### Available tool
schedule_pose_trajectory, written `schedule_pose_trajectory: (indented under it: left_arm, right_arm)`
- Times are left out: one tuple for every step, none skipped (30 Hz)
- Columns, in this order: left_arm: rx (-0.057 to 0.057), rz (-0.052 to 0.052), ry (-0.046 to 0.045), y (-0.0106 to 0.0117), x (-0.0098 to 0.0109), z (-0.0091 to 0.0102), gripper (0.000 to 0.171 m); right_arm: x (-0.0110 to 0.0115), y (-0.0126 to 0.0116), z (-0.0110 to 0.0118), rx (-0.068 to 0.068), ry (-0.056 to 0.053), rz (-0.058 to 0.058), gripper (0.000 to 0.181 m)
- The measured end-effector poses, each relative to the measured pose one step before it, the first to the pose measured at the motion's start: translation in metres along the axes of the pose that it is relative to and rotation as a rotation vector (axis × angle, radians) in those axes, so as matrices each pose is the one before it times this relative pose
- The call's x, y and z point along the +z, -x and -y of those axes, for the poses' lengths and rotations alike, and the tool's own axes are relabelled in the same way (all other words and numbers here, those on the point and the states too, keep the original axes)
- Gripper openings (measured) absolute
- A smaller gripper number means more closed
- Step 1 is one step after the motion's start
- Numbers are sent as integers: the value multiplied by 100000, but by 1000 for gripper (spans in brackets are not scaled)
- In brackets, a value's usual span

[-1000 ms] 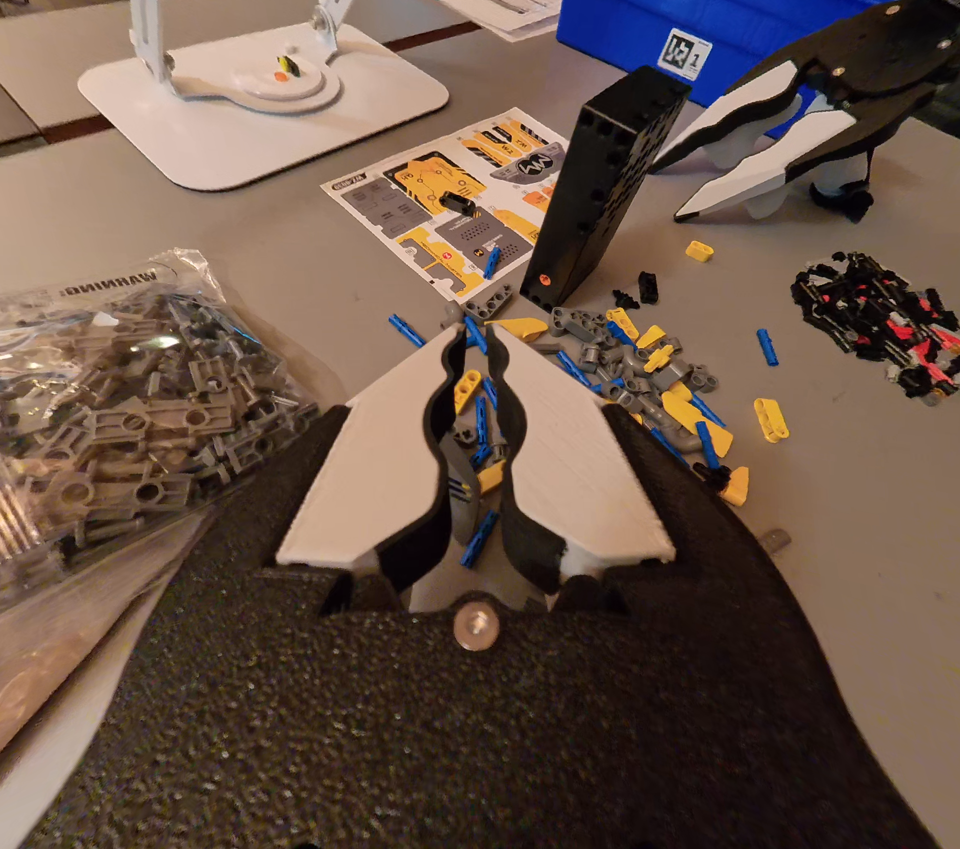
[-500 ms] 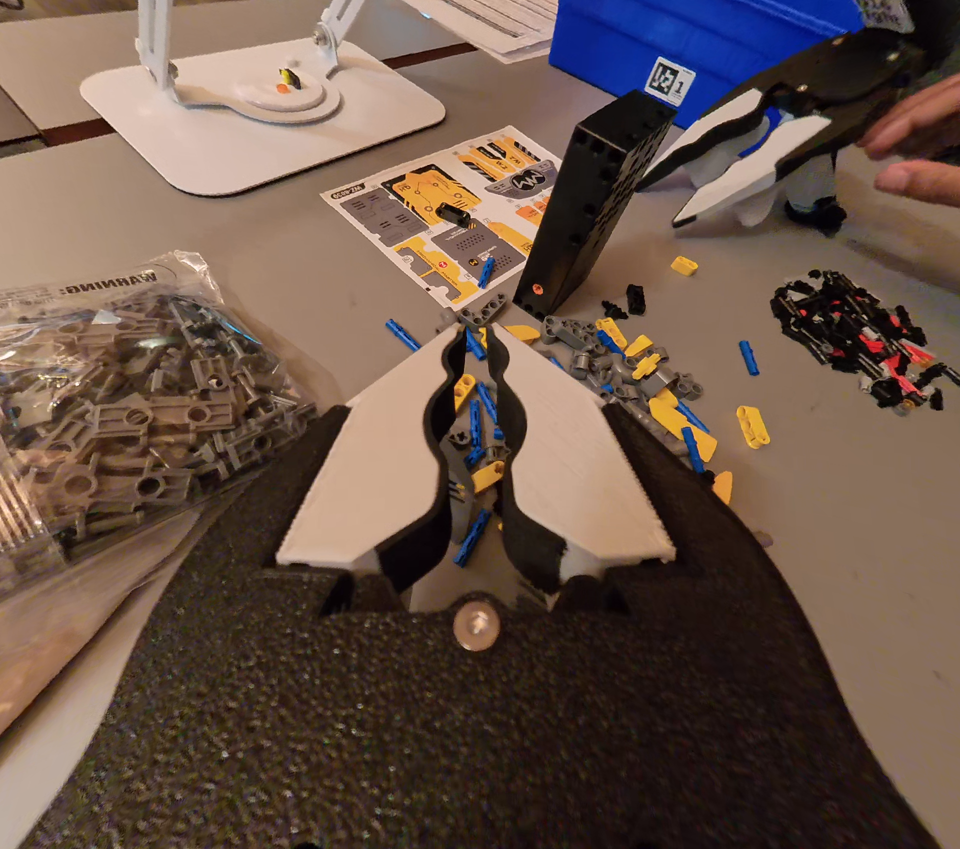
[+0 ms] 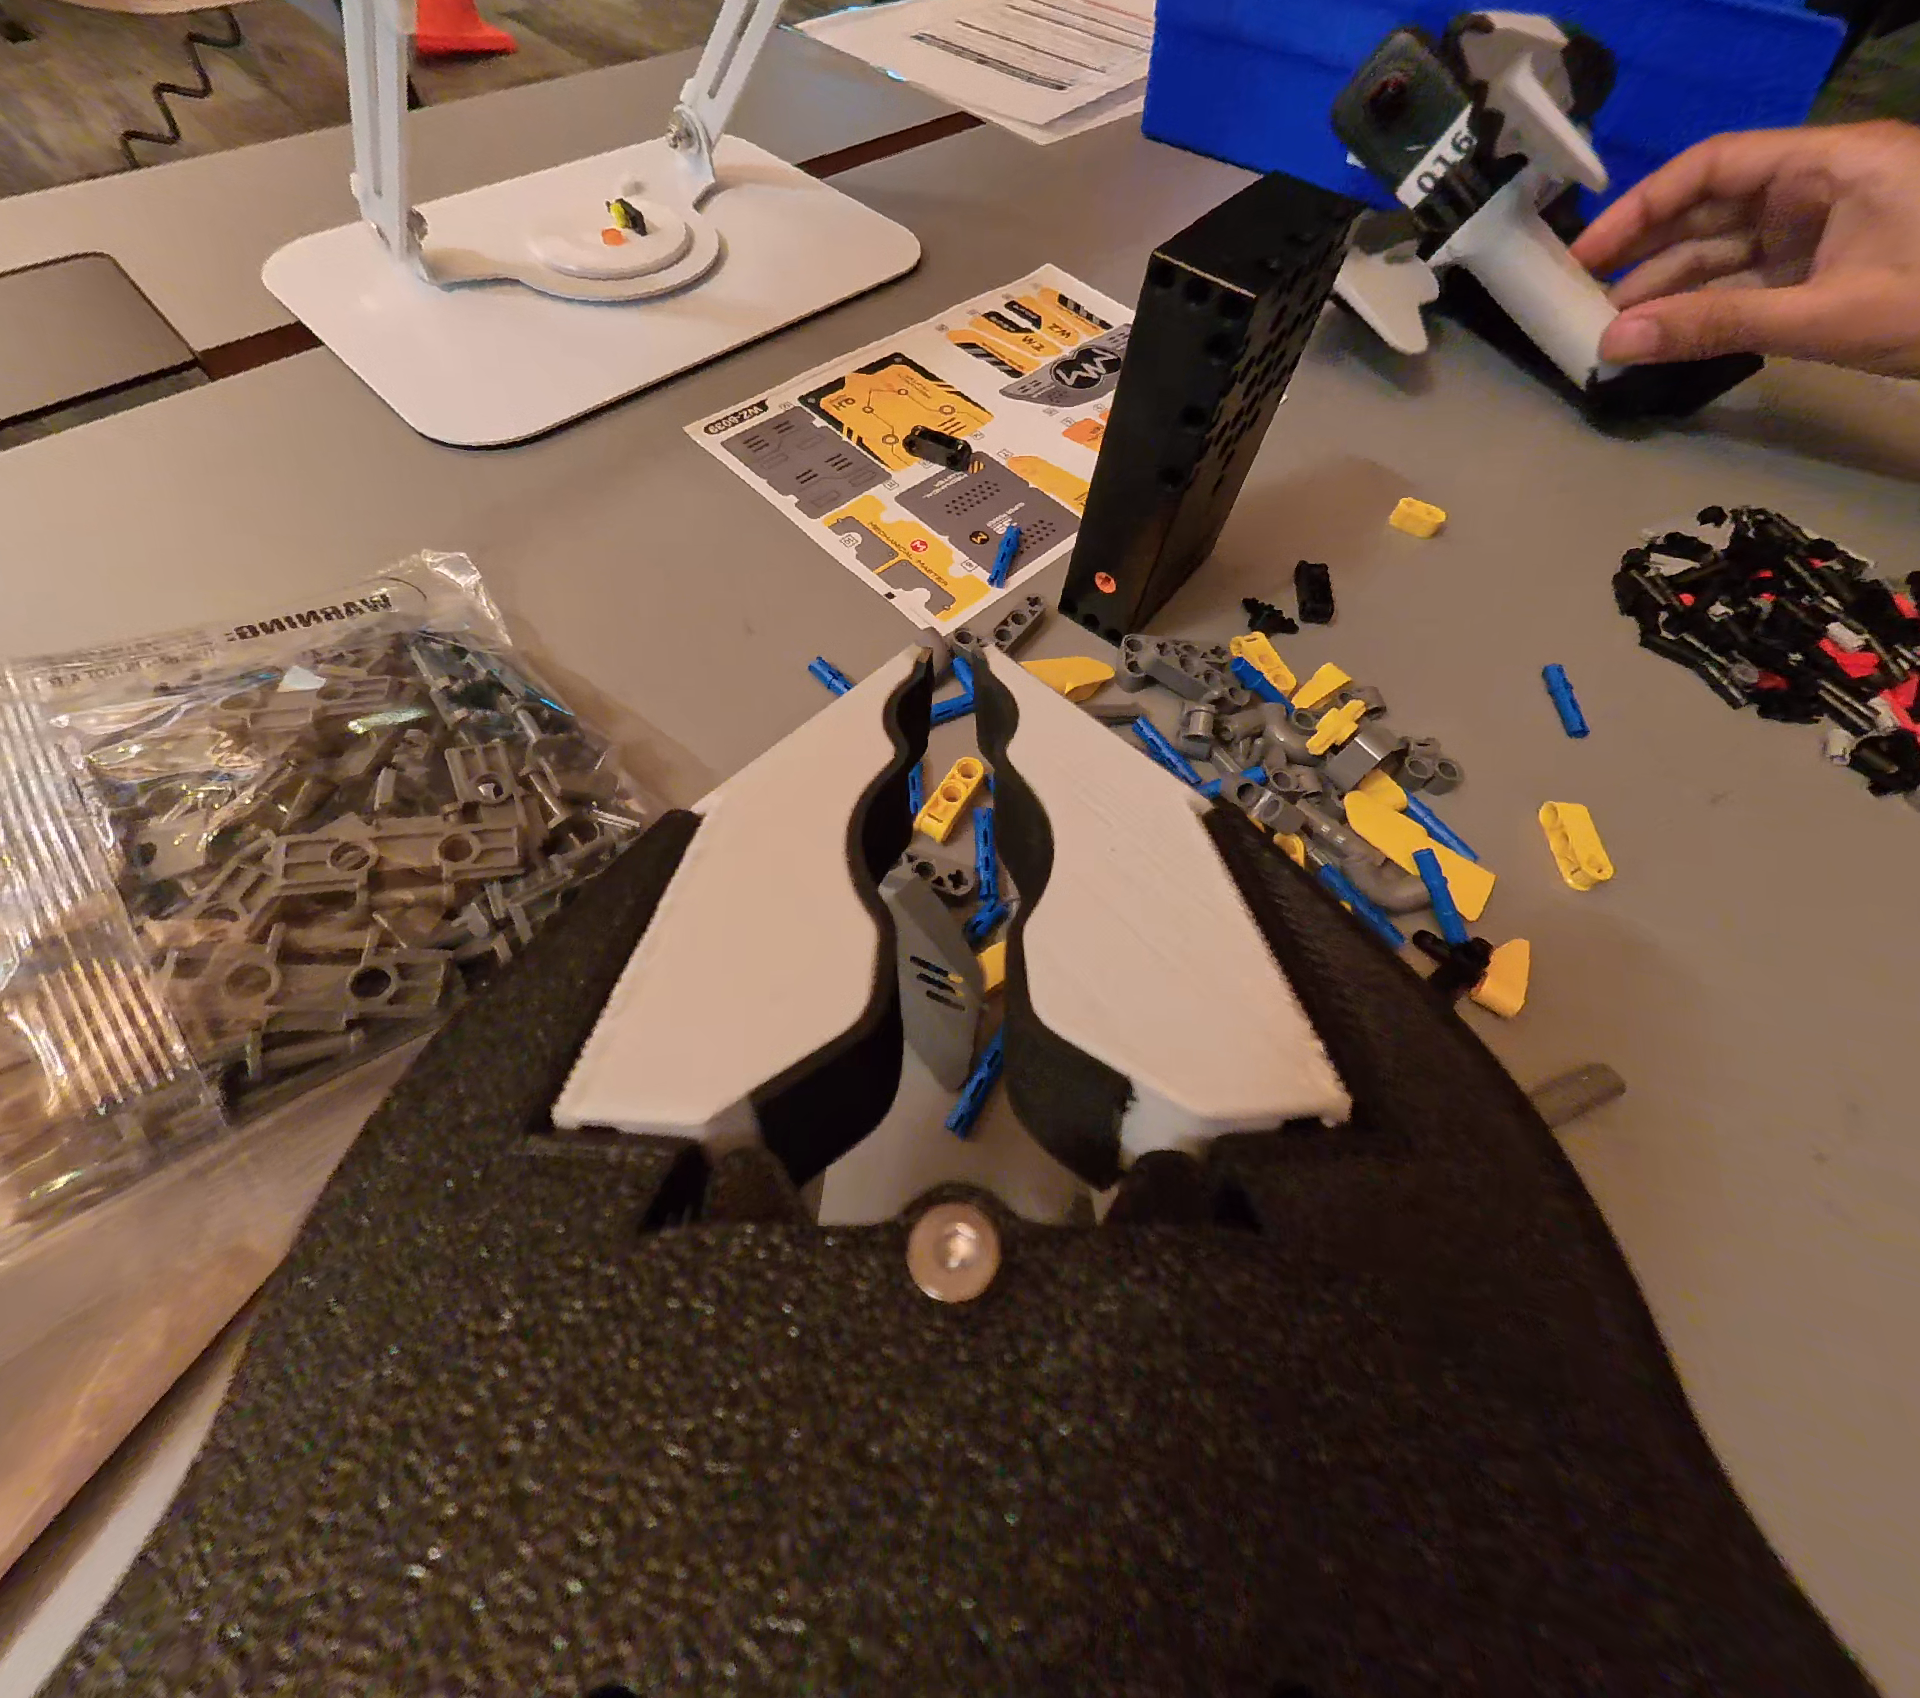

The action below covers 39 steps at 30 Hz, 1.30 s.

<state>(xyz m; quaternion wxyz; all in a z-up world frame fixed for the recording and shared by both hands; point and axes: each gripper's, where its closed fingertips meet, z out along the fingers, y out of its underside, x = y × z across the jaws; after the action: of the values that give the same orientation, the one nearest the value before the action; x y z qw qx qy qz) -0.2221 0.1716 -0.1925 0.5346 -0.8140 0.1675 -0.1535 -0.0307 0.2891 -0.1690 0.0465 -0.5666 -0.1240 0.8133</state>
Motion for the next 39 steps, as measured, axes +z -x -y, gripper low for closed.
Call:
schedule_pose_trajectory:
  left_arm:
    - [-154, -67, -174, 7, -21, 13, 6]
    - [-292, -68, -184, 23, -17, 29, 6]
    - [-342, -184, 14, 22, 10, -2, 6]
    - [-327, -82, 166, 43, 35, -30, 6]
    - [-396, -115, 276, 29, 40, -40, 6]
    - [-356, -96, 139, 30, 17, -24, 6]
    - [-123, 113, -301, 33, -41, 41, 6]
    - [58, 311, -654, 58, -94, 89, 6]
    - [197, 463, -530, 75, -110, 79, 6]
    - [60, 320, -388, 58, -78, 89, 6]
    - [-194, -146, -416, -3, -34, 111, 6]
    - [-460, -641, -499, -117, -9, 108, 6]
    - [-438, -888, -398, -167, 21, 85, 6]
    - [-27, -693, -75, -170, 40, 16, 6]
    - [471, -85, 261, -100, 28, -22, 6]
    - [833, 183, 271, -80, 5, -3, 6]
    - [959, 122, 52, -101, -6, 60, 6]
    - [895, 70, -247, -118, -21, 111, 6]
    - [733, -51, -453, -125, -53, 136, 6]
    - [611, -90, -477, -100, -34, 108, 6]
    - [465, 119, -244, -15, -25, 47, 6]
    - [159, 357, -55, 56, -5, 4, 6]
    - [138, 333, -209, 77, -35, 34, 6]
    - [1088, 1222, -895, 176, -166, 189, 6]
    - [1946, 2697, -1647, 362, -287, 356, 6]
    - [1638, 3013, -1800, 425, -350, 416, 6]
    - [621, 1944, -1875, 293, -335, 455, 6]
    - [-230, 416, -2008, 73, -292, 477, 6]
    - [-665, -361, -1811, -40, -218, 398, 6]
    - [-653, -554, -1181, -68, -127, 236, 6]
    - [-153, -318, -52, -9, -13, -8, 6]
    - [416, 572, 1365, 155, 53, -247, 6]
    - [607, 1140, 1682, 248, 68, -310, 6]
    - [364, 910, 1087, 218, 63, -239, 6]
    - [-295, 253, 285, 103, 43, -118, 6]
    - [-866, -174, 37, 54, 49, -77, 6]
    - [-314, 605, 448, 153, 9, -63, 6]
    - [1067, 2039, -43, 342, -104, 82, 6]
    - [1591, 3199, -941, 481, -208, 239, 6]
  right_arm:
    - [-16, 19, 685, 2500, -4393, 65, 60]
    - [-7, 23, 702, 4266, -3678, -9, 60]
    - [-20, -44, 462, 554, -2200, -229, 60]
    - [-10, -45, 91, -1737, -609, -284, 60]
    - [-34, -16, -347, -2629, 2098, 0, 60]
    - [77, -102, -67, -2183, 608, -296, 61]
    - [256, -161, 381, 233, -1456, -314, 63]
    - [363, 31, -137, 2816, 2548, 1280, 66]
    - [479, 234, -735, 2221, 5573, 2357, 73]
    - [575, 1194, -604, -866, 3988, 6864, 89]
    - [613, 2186, -216, -6741, 327, 10255, 106]
    - [704, 2030, -53, -11517, -272, 6898, 126]
    - [855, 678, -401, -10304, 4385, -3059, 136]
    - [765, -515, -664, -9134, 8237, -11499, 146]
    - [626, -1086, -533, -11154, 8355, -16437, 156]
    - [357, -857, -448, -13672, 7633, -15999, 157]
    - [133, -311, -101, -15258, 4887, -12855, 156]
    - [-75, 45, 252, -14611, 1622, -10030, 156]
    - [-110, 422, 510, -10985, -1091, -6049, 156]
    - [-103, 857, 665, -6386, -3321, -582, 156]
    - [-74, 951, 669, -673, -4413, 2993, 156]
    - [-48, 182, 576, 3881, -5159, -29, 156]
    - [140, -299, 176, 4885, -2314, -2143, 156]
    - [350, -162, -614, 2994, 4215, -607, 156]
    - [383, -205, -1172, -1928, 9632, -2861, 156]
    - [188, -1027, -1268, -9342, 11137, -10573, 155]
    - [98, -965, -1107, -13734, 10898, -12706, 150]
    - [21, -1002, -865, -13599, 8791, -12987, 143]
    - [-75, -1152, -132, -9563, 2318, -14909, 135]
    - [-135, -558, 337, -5913, -3702, -10131, 120]
    - [-181, 33, 353, -1909, -5773, -4585, 104]
    - [-373, 214, 528, 3424, -5907, -2689, 100]
    - [-350, 504, 559, 6977, -5275, 2636, 78]
    - [-42, 493, 118, 9557, -701, 5108, 58]
    - [287, 159, -596, 9423, 4779, 4987, 53]
    - [317, -53, -698, 8327, 6081, 4143, 53]
    - [250, 273, -583, 6003, 4960, 6590, 53]
    - [78, 185, -310, 5303, 2024, 5286, 56]
    - [-126, 178, 55, 4079, -1609, 4145, 67]
